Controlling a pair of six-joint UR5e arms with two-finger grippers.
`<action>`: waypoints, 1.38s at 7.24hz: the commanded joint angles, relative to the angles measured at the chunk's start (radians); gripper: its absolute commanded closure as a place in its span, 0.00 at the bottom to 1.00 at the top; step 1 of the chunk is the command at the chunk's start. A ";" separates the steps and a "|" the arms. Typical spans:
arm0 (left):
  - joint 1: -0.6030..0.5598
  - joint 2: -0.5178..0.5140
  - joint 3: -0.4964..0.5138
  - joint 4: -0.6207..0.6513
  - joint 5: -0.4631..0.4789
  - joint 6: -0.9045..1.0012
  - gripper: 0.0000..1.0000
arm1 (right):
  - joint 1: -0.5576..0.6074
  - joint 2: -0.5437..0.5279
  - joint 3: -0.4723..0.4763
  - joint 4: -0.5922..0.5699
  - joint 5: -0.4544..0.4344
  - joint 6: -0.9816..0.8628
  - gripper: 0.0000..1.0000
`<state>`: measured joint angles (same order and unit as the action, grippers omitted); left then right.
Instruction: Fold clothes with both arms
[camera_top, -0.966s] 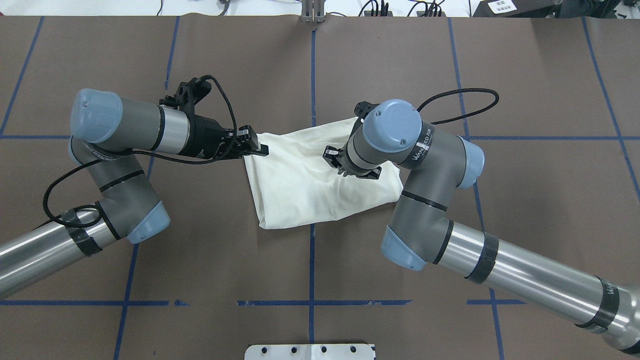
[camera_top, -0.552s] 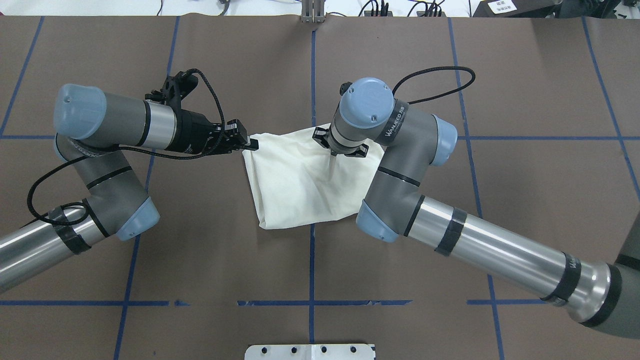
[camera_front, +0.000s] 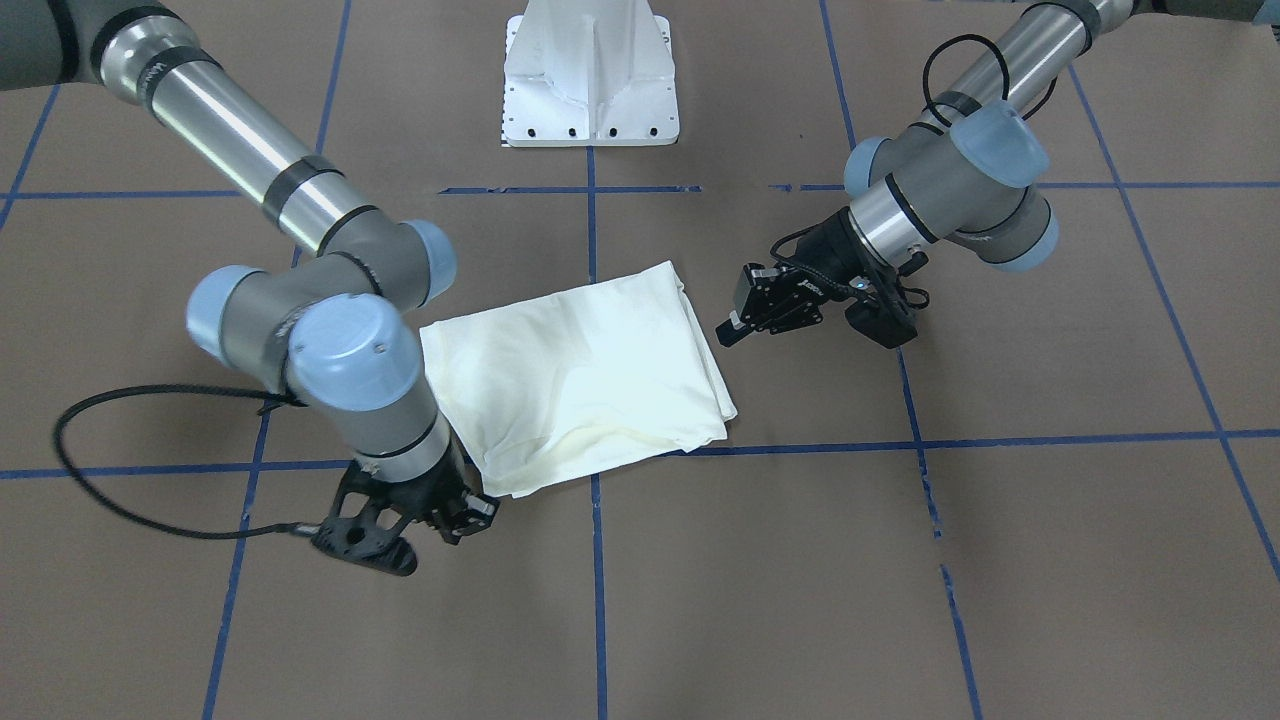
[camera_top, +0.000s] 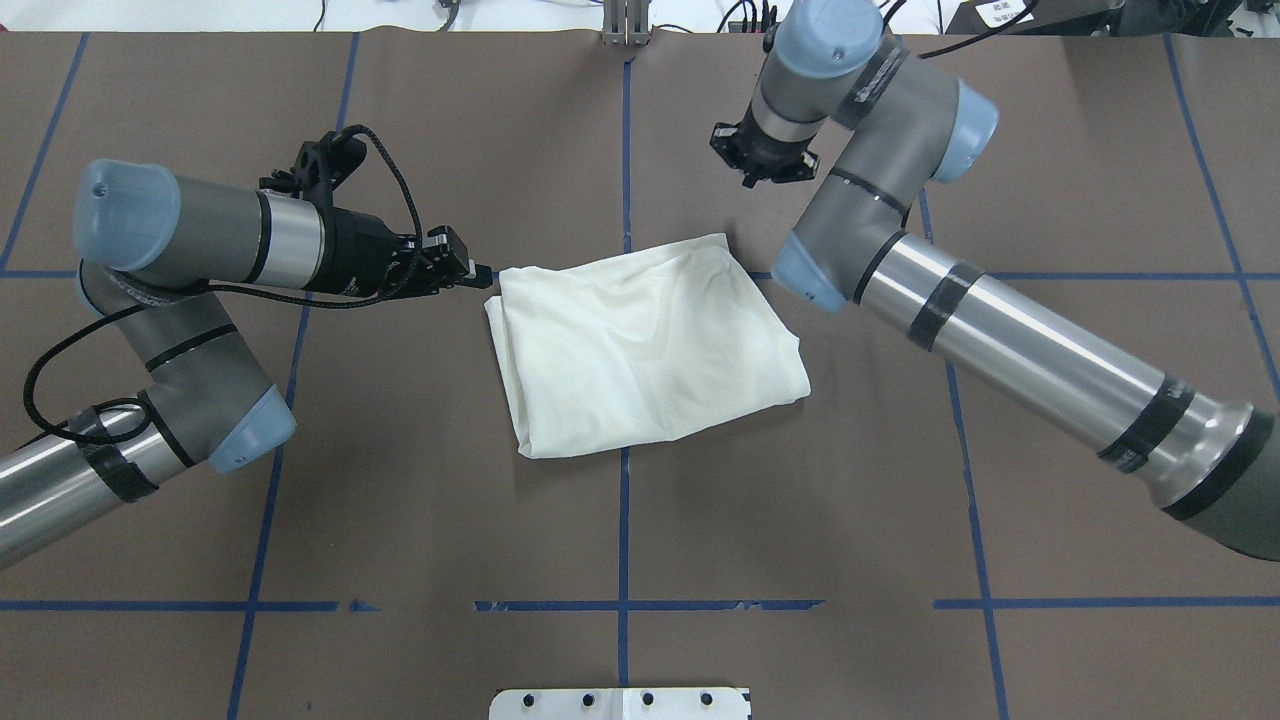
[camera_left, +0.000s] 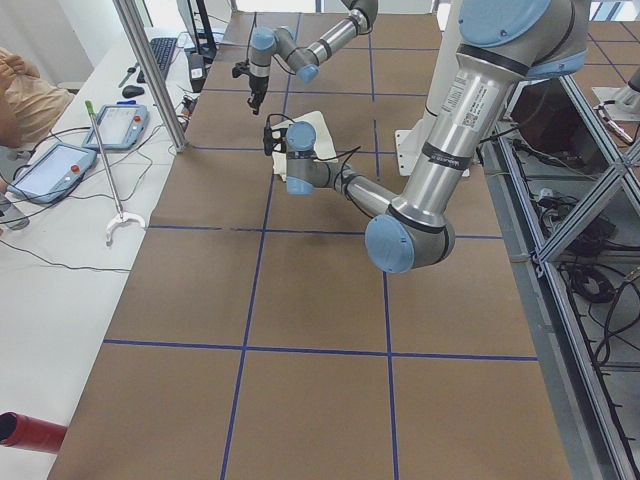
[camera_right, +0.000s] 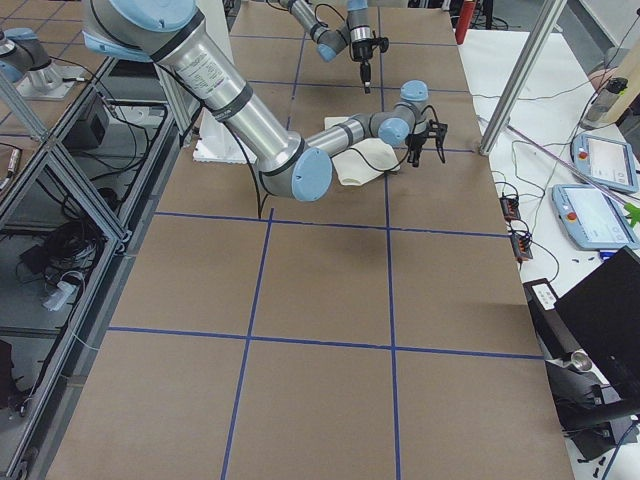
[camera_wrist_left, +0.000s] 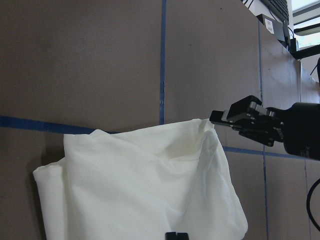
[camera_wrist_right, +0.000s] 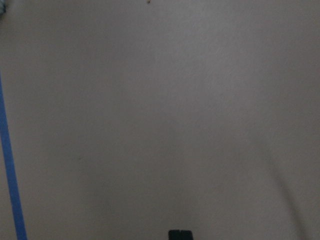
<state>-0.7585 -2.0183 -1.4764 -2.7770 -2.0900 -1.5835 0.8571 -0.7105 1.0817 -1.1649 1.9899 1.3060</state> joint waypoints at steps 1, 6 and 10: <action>-0.076 0.082 -0.004 0.001 -0.002 0.133 1.00 | 0.091 -0.150 0.166 -0.002 0.107 -0.039 1.00; -0.498 0.439 -0.007 0.179 -0.088 1.064 1.00 | 0.454 -0.729 0.506 -0.007 0.378 -0.613 1.00; -0.755 0.403 -0.081 0.976 -0.213 1.591 1.00 | 0.563 -0.843 0.588 -0.259 0.414 -0.945 1.00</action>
<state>-1.4813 -1.5966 -1.5385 -2.0101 -2.2460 -0.0646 1.3927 -1.5409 1.6209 -1.2928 2.3832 0.4188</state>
